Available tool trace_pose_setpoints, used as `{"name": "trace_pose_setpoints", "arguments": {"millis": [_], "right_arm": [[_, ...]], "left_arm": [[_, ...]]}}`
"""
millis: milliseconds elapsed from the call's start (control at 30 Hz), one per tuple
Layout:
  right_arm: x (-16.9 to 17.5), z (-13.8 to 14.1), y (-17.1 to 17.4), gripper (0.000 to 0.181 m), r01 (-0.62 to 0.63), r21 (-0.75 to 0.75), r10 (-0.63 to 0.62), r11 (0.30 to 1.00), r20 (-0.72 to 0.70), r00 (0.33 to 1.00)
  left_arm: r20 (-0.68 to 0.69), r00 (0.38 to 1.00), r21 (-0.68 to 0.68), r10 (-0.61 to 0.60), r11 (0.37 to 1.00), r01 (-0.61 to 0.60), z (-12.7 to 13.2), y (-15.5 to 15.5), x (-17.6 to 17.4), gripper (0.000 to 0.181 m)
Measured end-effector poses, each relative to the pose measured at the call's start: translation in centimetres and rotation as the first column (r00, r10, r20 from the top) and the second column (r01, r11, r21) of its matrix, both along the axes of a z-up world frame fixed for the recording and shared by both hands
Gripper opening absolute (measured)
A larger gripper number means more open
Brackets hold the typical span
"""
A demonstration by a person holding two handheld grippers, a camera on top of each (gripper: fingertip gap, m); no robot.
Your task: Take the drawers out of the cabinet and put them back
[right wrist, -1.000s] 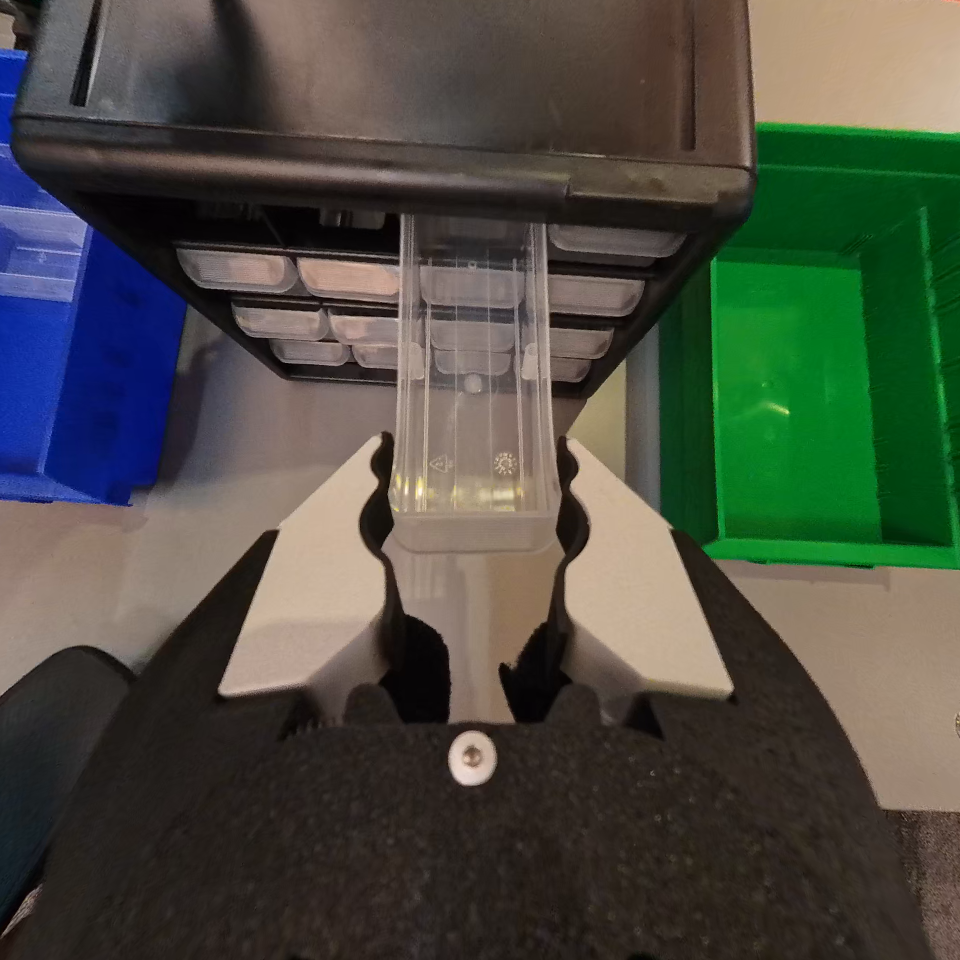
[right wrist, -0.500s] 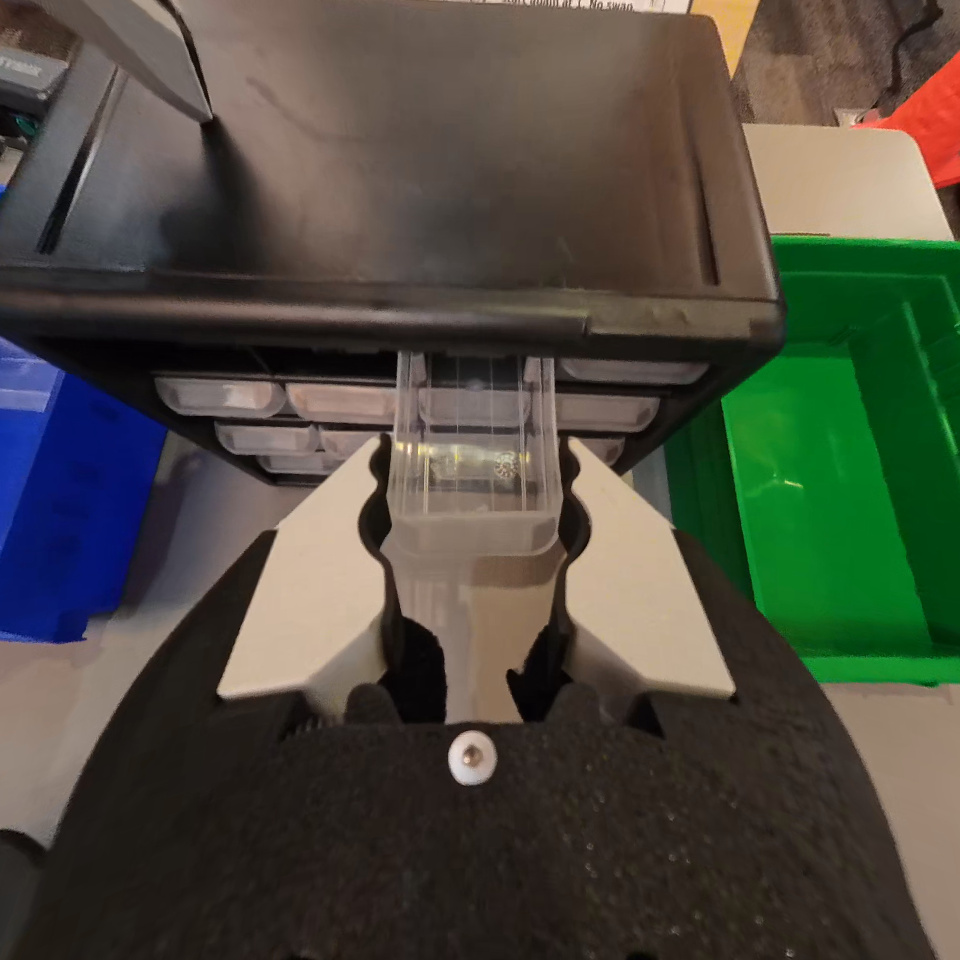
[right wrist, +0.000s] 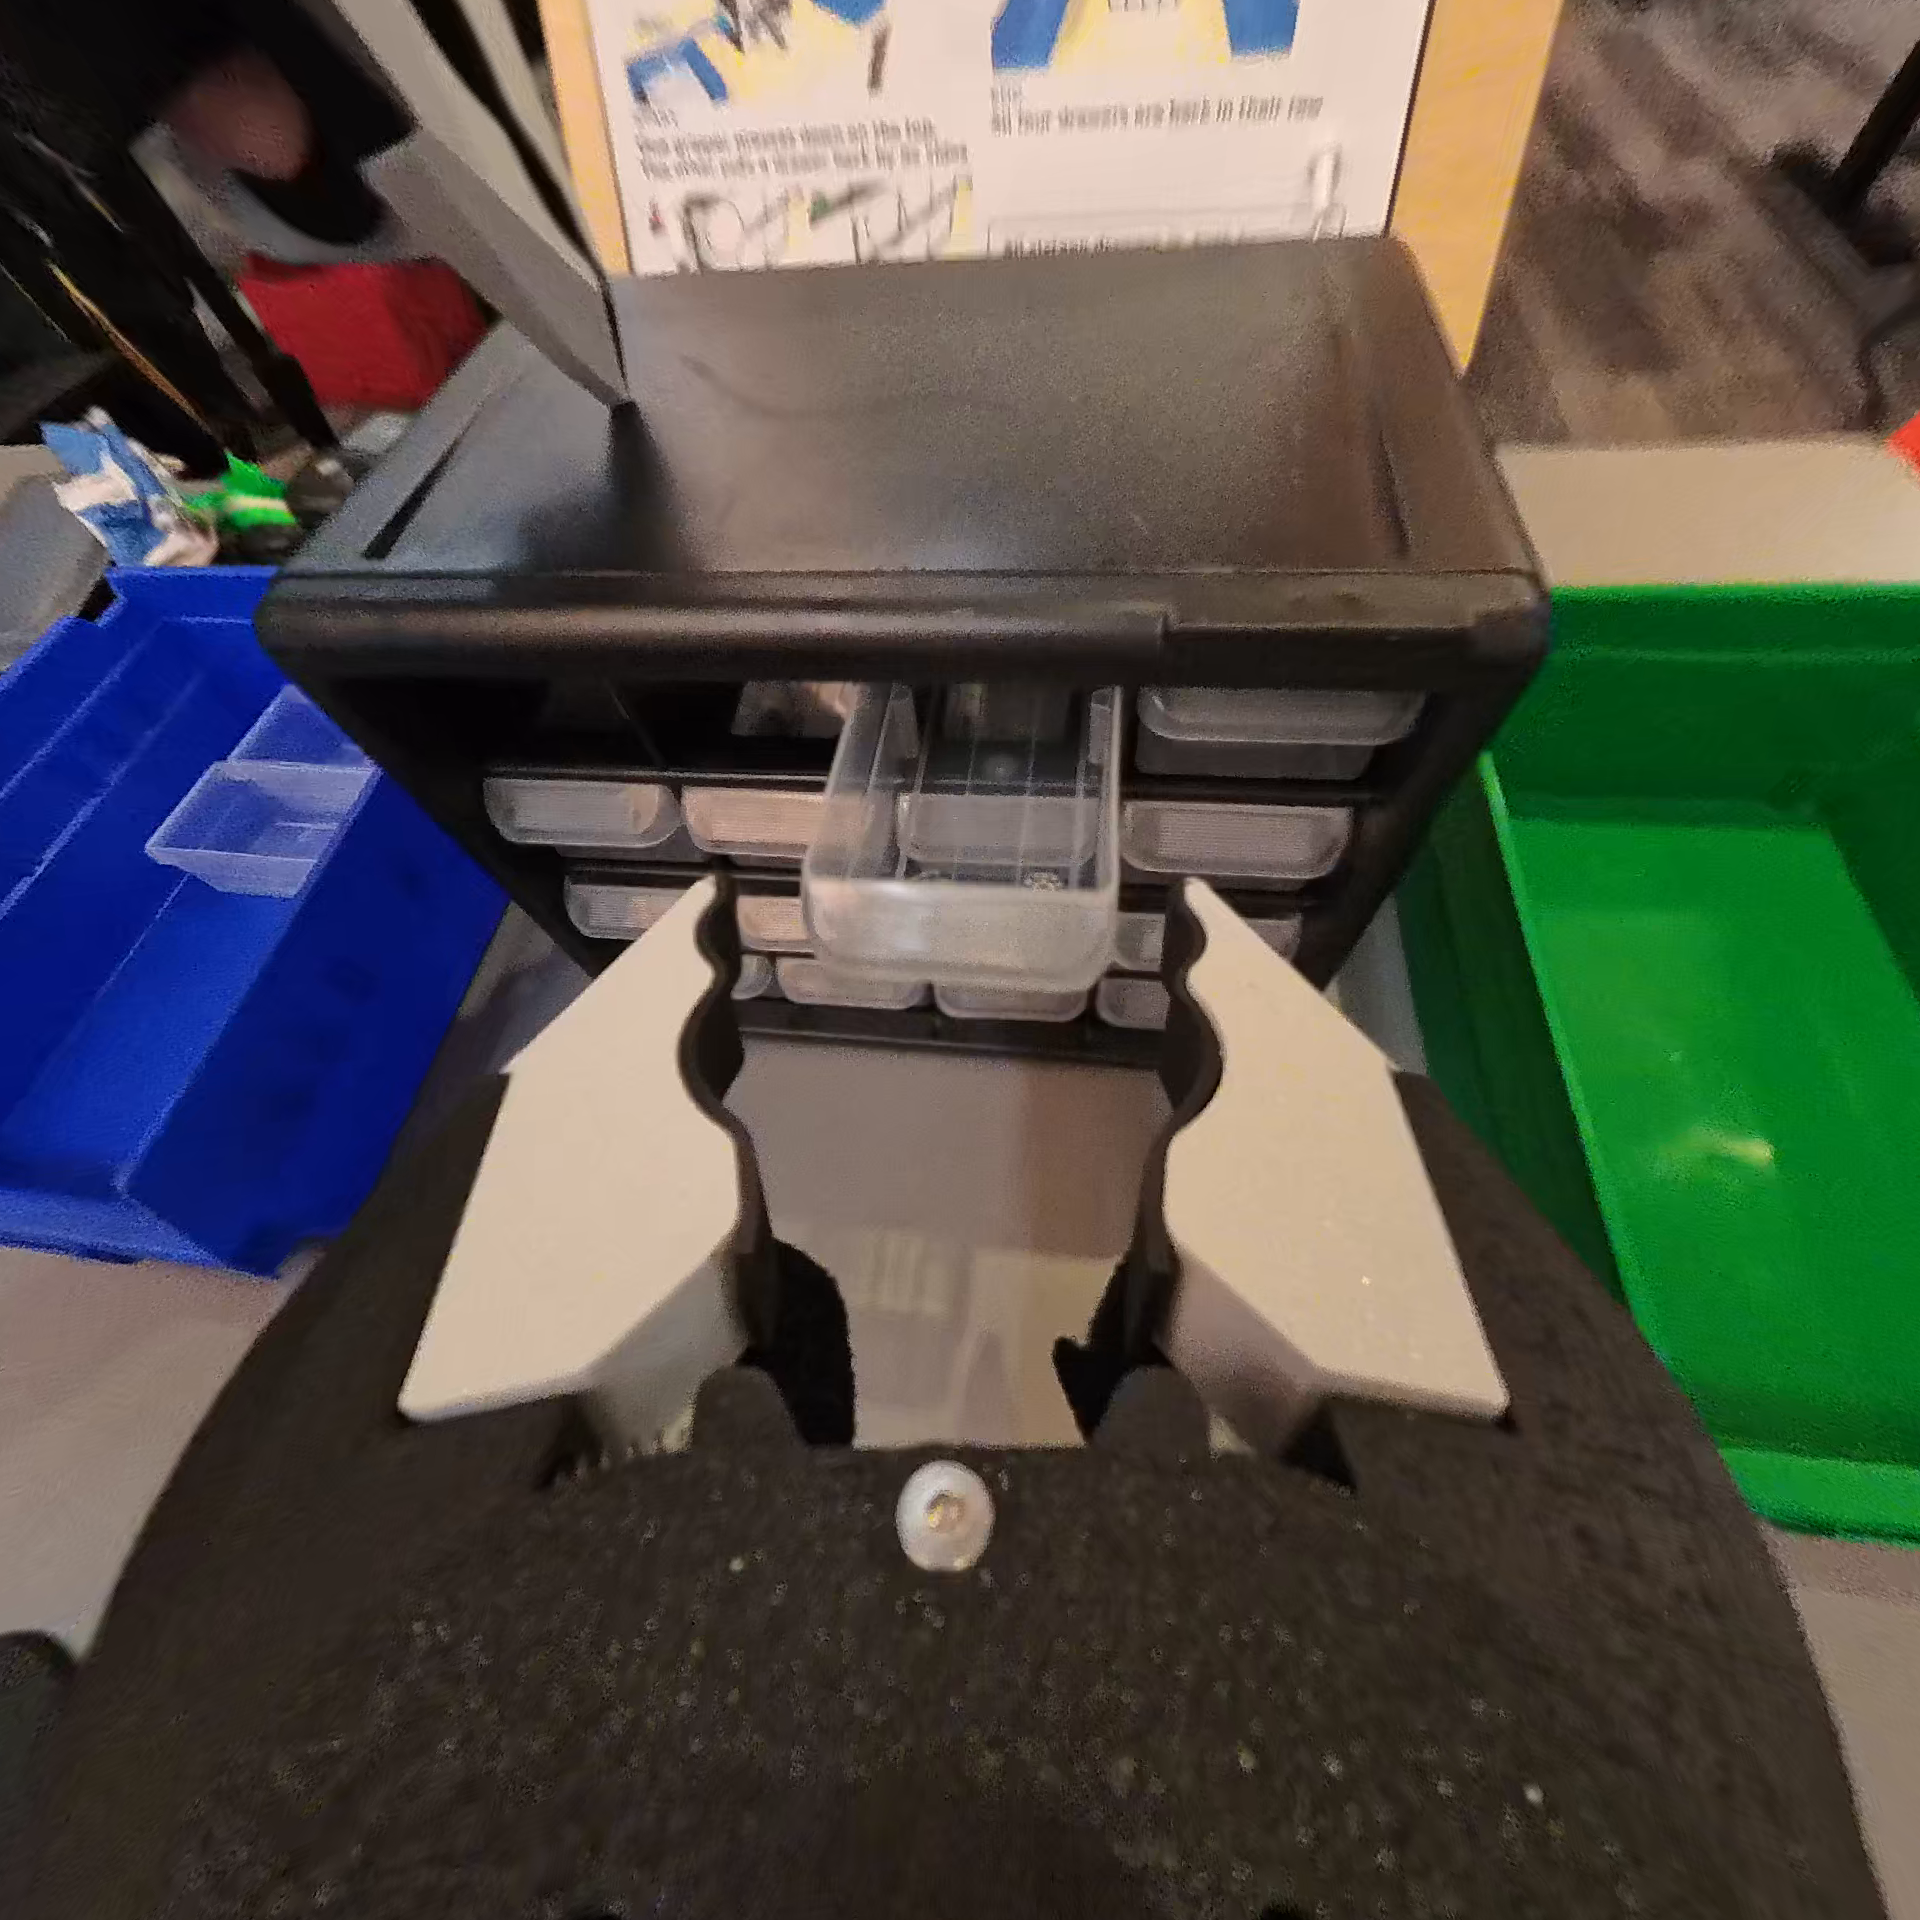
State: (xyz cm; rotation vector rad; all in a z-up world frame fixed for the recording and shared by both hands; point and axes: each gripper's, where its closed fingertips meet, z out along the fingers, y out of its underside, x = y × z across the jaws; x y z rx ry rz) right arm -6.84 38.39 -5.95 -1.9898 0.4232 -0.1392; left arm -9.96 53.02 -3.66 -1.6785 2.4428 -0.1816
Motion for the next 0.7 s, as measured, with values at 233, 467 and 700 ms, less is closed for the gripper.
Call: {"name": "trace_pose_setpoints", "arguments": {"millis": [233, 467, 700], "right_arm": [[-0.1, -0.5, -2.8, 0.033, 0.047, 0.206, -0.103, 0.977, 0.267, 0.958], [0.4, -2.1, -0.5, 0.023, 0.116, 0.191, -0.173, 0.975, 0.311, 0.935], [1.7, -2.2, 2.2, 0.026, 0.087, 0.198, -0.139, 0.976, 0.267, 0.954]], "left_arm": [[0.007, 1.0, -0.007, 0.005, 1.0, -0.005, 0.0, 0.0, 0.0, 0.0], [0.005, 1.0, -0.01, 0.008, 1.0, -0.008, 0.0, 0.0, 0.0, 0.0], [-0.02, 1.0, 0.031, -0.013, 0.999, 0.013, 0.0, 0.0, 0.0, 0.0]]}}
